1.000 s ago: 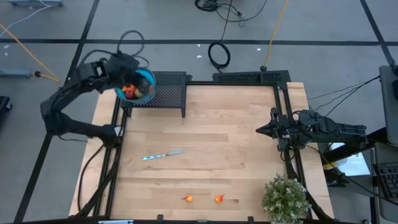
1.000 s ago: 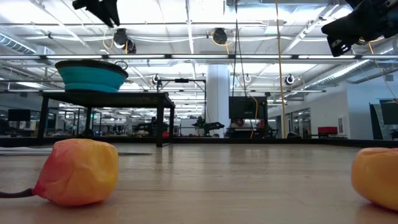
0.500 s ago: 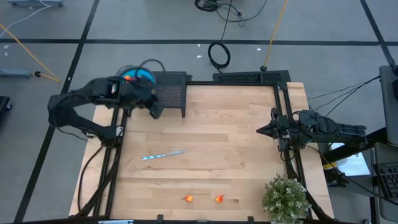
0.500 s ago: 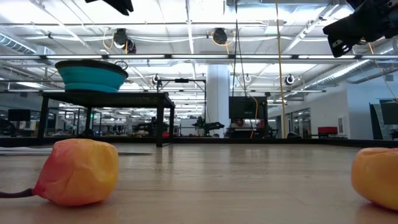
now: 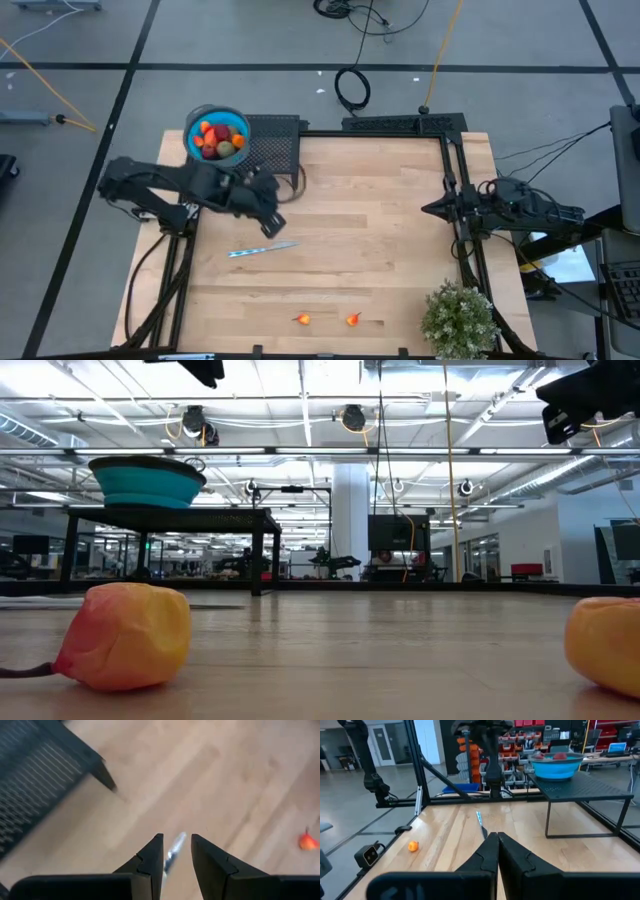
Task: Pick & Place Fruit
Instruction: Put the peach into the blue strainer bowl on the shelf
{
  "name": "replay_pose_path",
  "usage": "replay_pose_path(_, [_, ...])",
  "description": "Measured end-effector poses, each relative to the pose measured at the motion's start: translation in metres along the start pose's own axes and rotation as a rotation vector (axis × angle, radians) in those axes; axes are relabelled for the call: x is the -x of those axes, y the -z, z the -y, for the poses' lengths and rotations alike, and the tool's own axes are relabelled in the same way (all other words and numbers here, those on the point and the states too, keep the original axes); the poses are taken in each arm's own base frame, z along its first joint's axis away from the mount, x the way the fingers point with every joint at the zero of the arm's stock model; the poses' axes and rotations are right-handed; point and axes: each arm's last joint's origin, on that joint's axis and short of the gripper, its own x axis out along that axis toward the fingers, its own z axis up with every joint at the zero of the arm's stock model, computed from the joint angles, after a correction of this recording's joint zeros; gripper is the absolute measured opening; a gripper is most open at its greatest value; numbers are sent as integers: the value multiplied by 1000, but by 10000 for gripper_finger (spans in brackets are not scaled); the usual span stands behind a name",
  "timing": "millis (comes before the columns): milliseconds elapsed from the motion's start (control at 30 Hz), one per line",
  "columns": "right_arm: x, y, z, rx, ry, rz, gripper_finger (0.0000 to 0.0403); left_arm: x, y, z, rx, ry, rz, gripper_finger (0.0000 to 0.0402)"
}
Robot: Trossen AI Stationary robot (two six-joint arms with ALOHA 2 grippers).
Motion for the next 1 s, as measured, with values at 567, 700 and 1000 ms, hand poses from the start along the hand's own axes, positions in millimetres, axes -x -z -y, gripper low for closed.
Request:
replay_pose_path(567, [0, 2, -2, 0, -76, -24, 0, -73, 57, 93, 89, 138, -462, 97])
replay_pose_path(700, [0, 2, -2, 0, -76, -24, 0, -77, 67, 122, 22, 303, -406, 97])
replay_pose_path(1000, [0, 4, -2, -7, -75, -48, 0, -81, 110, 173, -292, 500, -247, 97])
